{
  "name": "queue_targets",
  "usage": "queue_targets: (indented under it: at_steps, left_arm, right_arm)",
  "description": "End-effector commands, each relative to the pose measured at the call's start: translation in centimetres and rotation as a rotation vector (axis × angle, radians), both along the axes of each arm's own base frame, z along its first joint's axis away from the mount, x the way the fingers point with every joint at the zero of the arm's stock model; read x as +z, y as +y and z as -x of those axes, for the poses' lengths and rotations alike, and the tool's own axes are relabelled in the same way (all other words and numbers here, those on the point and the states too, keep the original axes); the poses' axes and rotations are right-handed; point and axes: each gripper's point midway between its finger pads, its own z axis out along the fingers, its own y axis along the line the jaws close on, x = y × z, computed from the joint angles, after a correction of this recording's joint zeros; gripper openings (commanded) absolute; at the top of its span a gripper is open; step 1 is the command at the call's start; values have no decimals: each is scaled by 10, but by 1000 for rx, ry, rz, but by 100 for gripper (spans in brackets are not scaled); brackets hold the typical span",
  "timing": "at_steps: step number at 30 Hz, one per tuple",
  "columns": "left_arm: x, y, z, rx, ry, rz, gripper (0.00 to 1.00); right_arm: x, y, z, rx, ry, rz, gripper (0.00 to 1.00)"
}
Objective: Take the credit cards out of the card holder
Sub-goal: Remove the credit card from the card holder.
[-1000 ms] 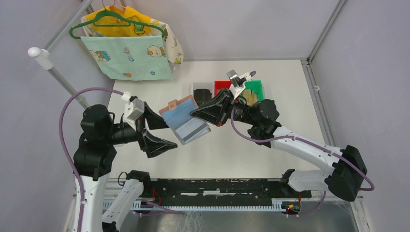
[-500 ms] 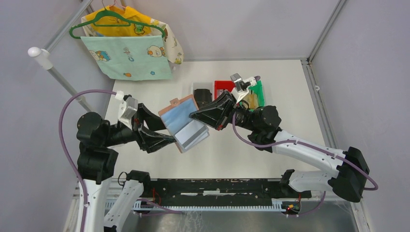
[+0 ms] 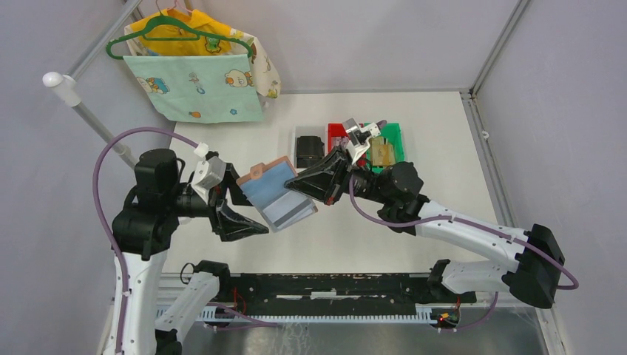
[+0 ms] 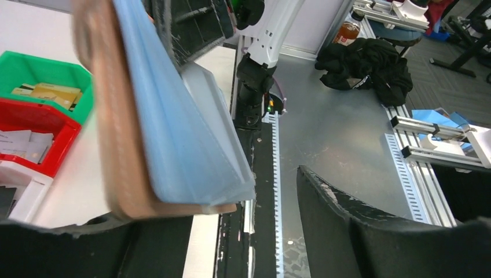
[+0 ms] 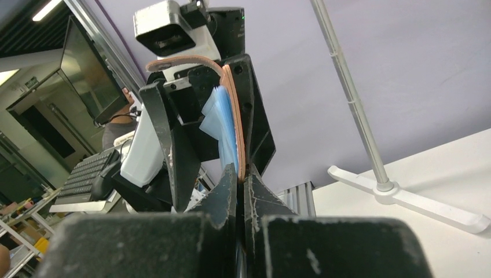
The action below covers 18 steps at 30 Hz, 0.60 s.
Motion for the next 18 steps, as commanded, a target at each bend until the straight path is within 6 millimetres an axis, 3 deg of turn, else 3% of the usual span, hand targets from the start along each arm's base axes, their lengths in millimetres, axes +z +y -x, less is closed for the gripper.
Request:
queue_targets:
  at_steps: [1, 3, 6, 12, 14, 16, 18]
  left_arm:
    - [20, -1, -10, 15, -69, 23, 66]
    - [29, -1, -29, 122, -51, 30, 57]
    - [42, 4, -58, 339, -12, 102, 27]
    - [45, 4, -55, 365, 35, 163, 5]
    - [40, 4, -57, 369, 49, 155, 2]
    - [37, 4, -63, 385, 75, 154, 2]
    - [37, 2, -67, 376, 108, 157, 2]
  right_arm:
    - [32, -7, 17, 19, -85, -73, 0]
    - [29, -6, 17, 20, -83, -71, 0]
    - [28, -5, 16, 21, -78, -76, 0]
    - [28, -3, 13, 9, -75, -79, 1]
    - [28, -3, 12, 2, -89, -82, 16]
    - [27, -3, 11, -8, -99, -71, 45]
    - [24, -7, 10, -26, -133, -60, 59]
